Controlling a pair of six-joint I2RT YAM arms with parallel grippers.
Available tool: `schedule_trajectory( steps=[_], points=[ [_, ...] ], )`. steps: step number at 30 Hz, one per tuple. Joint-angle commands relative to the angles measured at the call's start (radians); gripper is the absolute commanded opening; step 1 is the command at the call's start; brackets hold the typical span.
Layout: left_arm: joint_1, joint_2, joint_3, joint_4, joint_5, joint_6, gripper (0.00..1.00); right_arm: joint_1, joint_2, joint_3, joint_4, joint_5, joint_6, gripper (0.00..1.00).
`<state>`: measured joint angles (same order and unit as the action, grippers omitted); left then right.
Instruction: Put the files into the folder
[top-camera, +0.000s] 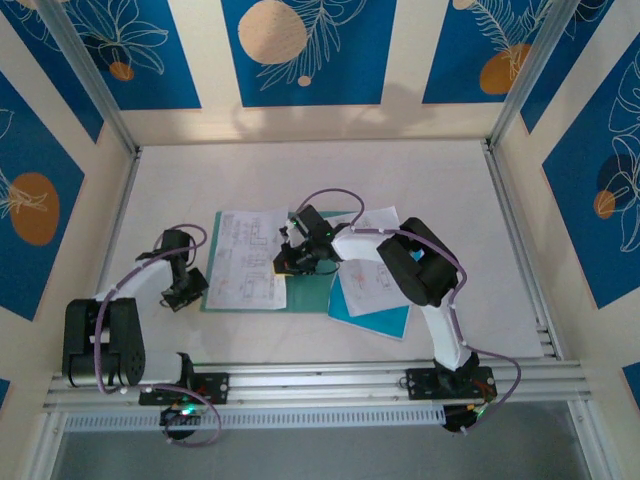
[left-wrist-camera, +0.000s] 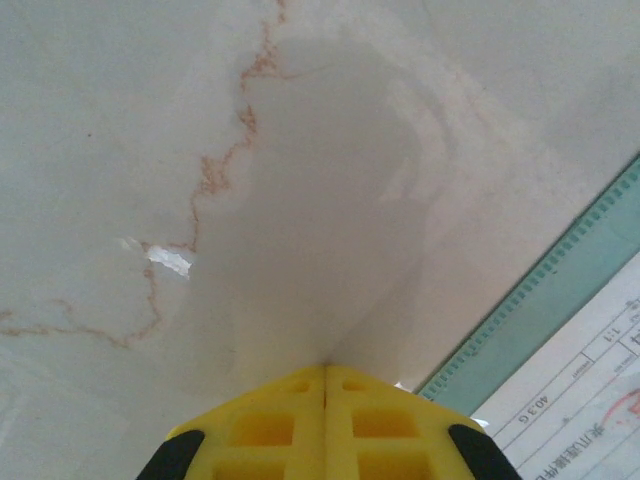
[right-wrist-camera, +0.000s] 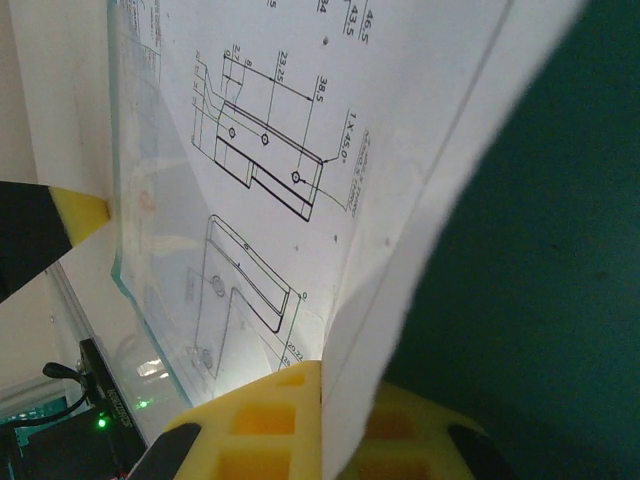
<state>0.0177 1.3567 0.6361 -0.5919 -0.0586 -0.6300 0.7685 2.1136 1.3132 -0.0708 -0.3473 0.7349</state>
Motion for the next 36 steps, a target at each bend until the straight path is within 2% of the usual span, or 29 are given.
schedule_trajectory(
  steps=[1, 36],
  points=[
    [0.005, 0.028, -0.041, 0.048, 0.101, -0.005, 0.0, 0.016, 0.017, 0.025, 0.0, -0.004, 0.011, 0.0],
    [0.002, 0.024, -0.047, 0.06, 0.12, -0.007, 0.0, 0.031, -0.004, -0.003, 0.02, 0.052, 0.096, 0.0]
  ],
)
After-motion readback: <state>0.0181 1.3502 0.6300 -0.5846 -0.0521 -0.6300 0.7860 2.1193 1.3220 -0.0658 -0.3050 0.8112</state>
